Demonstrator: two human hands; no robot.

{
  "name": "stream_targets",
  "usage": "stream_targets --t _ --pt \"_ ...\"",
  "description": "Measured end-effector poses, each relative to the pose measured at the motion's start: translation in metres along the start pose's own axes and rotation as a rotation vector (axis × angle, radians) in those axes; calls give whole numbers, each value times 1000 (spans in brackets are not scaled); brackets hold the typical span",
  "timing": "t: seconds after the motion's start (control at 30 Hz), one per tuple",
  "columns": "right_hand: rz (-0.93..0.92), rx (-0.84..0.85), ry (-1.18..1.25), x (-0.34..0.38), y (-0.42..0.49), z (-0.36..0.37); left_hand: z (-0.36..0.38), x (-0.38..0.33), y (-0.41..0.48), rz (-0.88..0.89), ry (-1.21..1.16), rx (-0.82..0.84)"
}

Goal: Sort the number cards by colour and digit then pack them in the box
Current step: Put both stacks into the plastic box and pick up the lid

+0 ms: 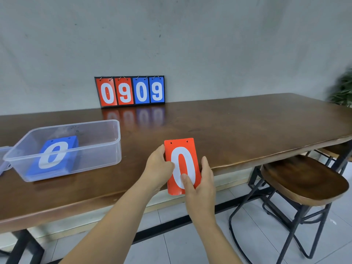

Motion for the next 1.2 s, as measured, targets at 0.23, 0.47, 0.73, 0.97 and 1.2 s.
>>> stream_targets --t 0.23,0.47,0.73,0.97,1.2 --pt "-235 109 -78 62 35 20 -32 -74 -21 470 122 -277" --pt "-247 211 -71 63 52 66 -50 -59 -2 443 51 -258" --pt "-173 164 33 42 60 75 -48 -27 0 353 -74 -229" --pt "-173 39 113 43 51 73 -52 -24 1 413 -15 -290" --pt "-219 -40 39 45 49 62 -63 -22 -4 382 19 -404"
Point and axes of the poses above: each hand's wrist, its own y-axis towards the middle knuckle, its own z-axis out of the palm, x = y × z, the point moved 10 cm from there along y, towards the middle knuckle, and after that the axes turned 12 degrees about -x, right-handed, at the moved point
